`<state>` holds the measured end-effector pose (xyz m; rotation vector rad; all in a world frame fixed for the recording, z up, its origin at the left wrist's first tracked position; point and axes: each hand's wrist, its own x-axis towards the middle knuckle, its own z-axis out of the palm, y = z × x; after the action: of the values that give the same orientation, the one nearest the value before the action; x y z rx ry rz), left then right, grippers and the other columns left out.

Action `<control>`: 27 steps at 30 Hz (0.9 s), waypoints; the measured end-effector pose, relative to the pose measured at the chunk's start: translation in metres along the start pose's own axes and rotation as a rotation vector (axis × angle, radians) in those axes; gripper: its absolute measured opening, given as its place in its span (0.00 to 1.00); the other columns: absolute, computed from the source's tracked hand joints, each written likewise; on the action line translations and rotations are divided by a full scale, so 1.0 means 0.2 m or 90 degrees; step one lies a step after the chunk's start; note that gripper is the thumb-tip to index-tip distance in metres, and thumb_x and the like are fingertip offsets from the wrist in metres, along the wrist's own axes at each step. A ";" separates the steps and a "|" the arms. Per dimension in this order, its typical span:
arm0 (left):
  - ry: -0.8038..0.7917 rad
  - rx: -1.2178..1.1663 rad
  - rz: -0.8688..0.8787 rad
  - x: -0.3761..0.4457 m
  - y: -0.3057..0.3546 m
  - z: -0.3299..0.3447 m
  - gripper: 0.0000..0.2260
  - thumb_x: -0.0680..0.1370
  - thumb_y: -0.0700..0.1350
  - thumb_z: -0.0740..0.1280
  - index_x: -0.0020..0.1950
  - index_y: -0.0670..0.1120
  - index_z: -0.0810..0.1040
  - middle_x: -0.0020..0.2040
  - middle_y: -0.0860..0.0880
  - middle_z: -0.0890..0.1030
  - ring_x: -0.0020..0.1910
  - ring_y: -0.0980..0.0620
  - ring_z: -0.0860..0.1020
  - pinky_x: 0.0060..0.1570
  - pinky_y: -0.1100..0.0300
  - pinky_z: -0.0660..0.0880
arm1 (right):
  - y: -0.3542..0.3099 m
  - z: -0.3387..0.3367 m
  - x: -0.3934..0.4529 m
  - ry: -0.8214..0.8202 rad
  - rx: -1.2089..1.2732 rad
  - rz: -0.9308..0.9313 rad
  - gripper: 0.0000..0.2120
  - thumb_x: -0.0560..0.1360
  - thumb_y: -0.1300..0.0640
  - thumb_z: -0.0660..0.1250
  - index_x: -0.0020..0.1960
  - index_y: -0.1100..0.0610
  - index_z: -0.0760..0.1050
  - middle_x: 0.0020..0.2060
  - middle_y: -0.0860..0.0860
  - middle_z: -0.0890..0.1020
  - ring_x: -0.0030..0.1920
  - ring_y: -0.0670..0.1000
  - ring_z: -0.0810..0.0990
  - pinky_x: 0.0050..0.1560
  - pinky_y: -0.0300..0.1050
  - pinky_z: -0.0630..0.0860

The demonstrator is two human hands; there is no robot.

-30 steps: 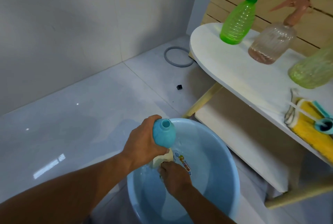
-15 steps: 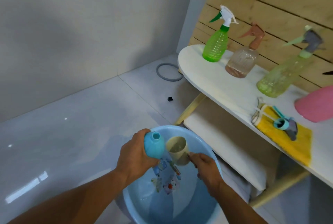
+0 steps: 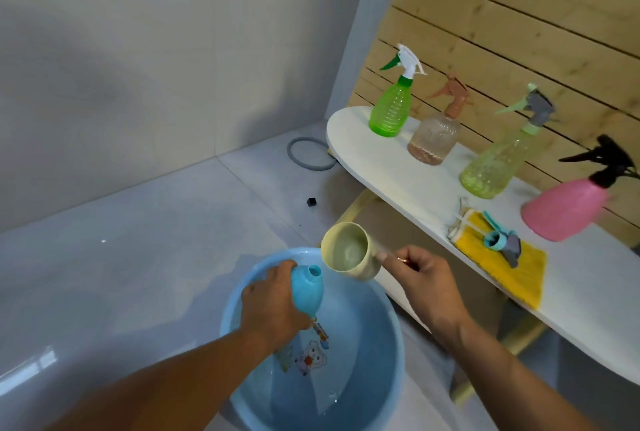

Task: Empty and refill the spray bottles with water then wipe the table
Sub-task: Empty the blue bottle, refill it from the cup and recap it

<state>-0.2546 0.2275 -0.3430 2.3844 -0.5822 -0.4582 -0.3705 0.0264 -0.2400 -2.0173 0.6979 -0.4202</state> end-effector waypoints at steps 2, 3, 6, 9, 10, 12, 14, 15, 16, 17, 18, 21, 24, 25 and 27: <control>0.000 -0.003 0.007 0.00 0.02 -0.01 0.40 0.64 0.56 0.80 0.72 0.57 0.66 0.66 0.55 0.75 0.61 0.46 0.77 0.64 0.48 0.72 | -0.05 -0.01 -0.01 0.004 -0.038 -0.038 0.17 0.74 0.46 0.75 0.32 0.49 0.73 0.26 0.41 0.71 0.28 0.42 0.65 0.30 0.32 0.66; 0.001 -0.001 0.010 0.01 0.03 -0.01 0.41 0.64 0.56 0.81 0.73 0.57 0.66 0.66 0.55 0.75 0.61 0.46 0.77 0.65 0.48 0.72 | -0.07 -0.01 -0.01 0.008 -0.063 -0.053 0.16 0.74 0.45 0.75 0.33 0.49 0.74 0.26 0.41 0.72 0.28 0.42 0.67 0.30 0.31 0.66; -0.001 0.009 0.015 0.01 0.06 -0.02 0.44 0.64 0.57 0.81 0.75 0.57 0.64 0.68 0.54 0.74 0.63 0.46 0.77 0.66 0.48 0.71 | -0.12 -0.02 -0.04 0.025 -0.144 -0.097 0.13 0.74 0.43 0.73 0.37 0.49 0.76 0.29 0.41 0.75 0.32 0.44 0.72 0.32 0.32 0.67; 0.007 -0.001 0.022 0.01 0.07 -0.04 0.44 0.64 0.56 0.82 0.75 0.57 0.65 0.68 0.54 0.75 0.62 0.46 0.77 0.66 0.48 0.71 | -0.17 -0.02 -0.06 0.039 -0.210 -0.142 0.12 0.75 0.43 0.73 0.38 0.48 0.77 0.33 0.42 0.76 0.36 0.45 0.74 0.35 0.37 0.67; 0.008 -0.003 0.023 0.01 0.07 -0.04 0.43 0.64 0.56 0.82 0.74 0.57 0.65 0.67 0.54 0.75 0.62 0.46 0.77 0.66 0.48 0.71 | -0.18 -0.01 -0.06 0.042 -0.231 -0.159 0.12 0.75 0.43 0.73 0.38 0.48 0.76 0.34 0.43 0.76 0.37 0.45 0.74 0.36 0.40 0.68; 0.009 -0.003 0.026 0.01 0.07 -0.05 0.43 0.64 0.56 0.82 0.74 0.57 0.65 0.67 0.54 0.75 0.62 0.46 0.77 0.66 0.48 0.71 | -0.20 -0.02 -0.07 0.050 -0.274 -0.187 0.11 0.76 0.44 0.72 0.39 0.48 0.77 0.35 0.43 0.77 0.39 0.46 0.75 0.38 0.43 0.71; 0.009 -0.005 0.027 0.01 0.07 -0.05 0.43 0.64 0.56 0.82 0.74 0.57 0.65 0.68 0.54 0.75 0.62 0.46 0.77 0.66 0.48 0.71 | -0.21 -0.02 -0.07 0.058 -0.301 -0.208 0.10 0.76 0.43 0.71 0.41 0.47 0.78 0.36 0.44 0.77 0.40 0.45 0.75 0.39 0.46 0.73; 0.007 -0.007 0.029 0.01 0.07 -0.05 0.43 0.64 0.56 0.82 0.75 0.57 0.64 0.68 0.54 0.75 0.62 0.46 0.77 0.67 0.48 0.70 | -0.21 -0.02 -0.07 0.062 -0.309 -0.215 0.09 0.76 0.43 0.71 0.42 0.47 0.79 0.36 0.44 0.77 0.40 0.45 0.75 0.39 0.47 0.74; 0.005 -0.010 0.030 0.01 0.07 -0.05 0.43 0.64 0.55 0.82 0.75 0.57 0.64 0.68 0.54 0.74 0.62 0.46 0.77 0.67 0.48 0.70 | -0.22 -0.02 -0.07 0.065 -0.317 -0.222 0.09 0.76 0.43 0.71 0.42 0.47 0.79 0.36 0.44 0.77 0.41 0.45 0.75 0.40 0.47 0.74; 0.004 -0.012 0.032 0.01 0.08 -0.05 0.43 0.64 0.56 0.82 0.75 0.57 0.64 0.68 0.54 0.74 0.62 0.46 0.77 0.67 0.48 0.71 | -0.22 -0.02 -0.07 0.068 -0.327 -0.228 0.09 0.76 0.43 0.71 0.43 0.47 0.79 0.36 0.44 0.77 0.40 0.45 0.75 0.40 0.48 0.74; 0.005 -0.012 0.032 0.01 0.08 -0.05 0.43 0.64 0.56 0.82 0.75 0.57 0.64 0.68 0.54 0.75 0.62 0.46 0.77 0.67 0.48 0.71 | -0.22 -0.01 -0.07 0.072 -0.340 -0.238 0.09 0.76 0.43 0.70 0.43 0.47 0.80 0.36 0.43 0.77 0.40 0.45 0.75 0.39 0.47 0.74; 0.011 -0.012 0.034 0.00 0.09 -0.05 0.42 0.64 0.56 0.82 0.74 0.57 0.65 0.67 0.54 0.75 0.61 0.47 0.77 0.66 0.47 0.72 | -0.24 -0.01 -0.07 0.083 -0.380 -0.272 0.08 0.76 0.43 0.70 0.44 0.46 0.80 0.37 0.42 0.77 0.39 0.45 0.74 0.38 0.45 0.73; 0.013 -0.019 0.034 0.00 0.09 -0.05 0.42 0.65 0.56 0.82 0.73 0.58 0.65 0.66 0.55 0.75 0.60 0.48 0.77 0.65 0.47 0.73 | -0.26 -0.02 -0.08 0.091 -0.404 -0.282 0.08 0.76 0.42 0.69 0.45 0.46 0.80 0.37 0.41 0.77 0.40 0.45 0.74 0.37 0.45 0.74; 0.014 -0.020 0.035 0.00 0.09 -0.05 0.42 0.64 0.56 0.83 0.73 0.58 0.65 0.66 0.55 0.75 0.60 0.48 0.77 0.66 0.47 0.73 | -0.26 -0.02 -0.08 0.093 -0.410 -0.283 0.08 0.76 0.42 0.69 0.45 0.45 0.80 0.37 0.40 0.77 0.41 0.45 0.74 0.37 0.45 0.74; 0.013 -0.022 0.038 0.00 0.09 -0.05 0.42 0.64 0.55 0.83 0.73 0.58 0.65 0.66 0.55 0.75 0.60 0.48 0.77 0.66 0.47 0.73 | -0.26 -0.02 -0.08 0.097 -0.422 -0.289 0.08 0.76 0.42 0.69 0.46 0.46 0.81 0.38 0.41 0.78 0.41 0.46 0.75 0.37 0.46 0.74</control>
<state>-0.2560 0.2196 -0.3235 2.3296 -0.6298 -0.4136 -0.3691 0.0558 -0.1928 -2.8128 0.4973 -0.6749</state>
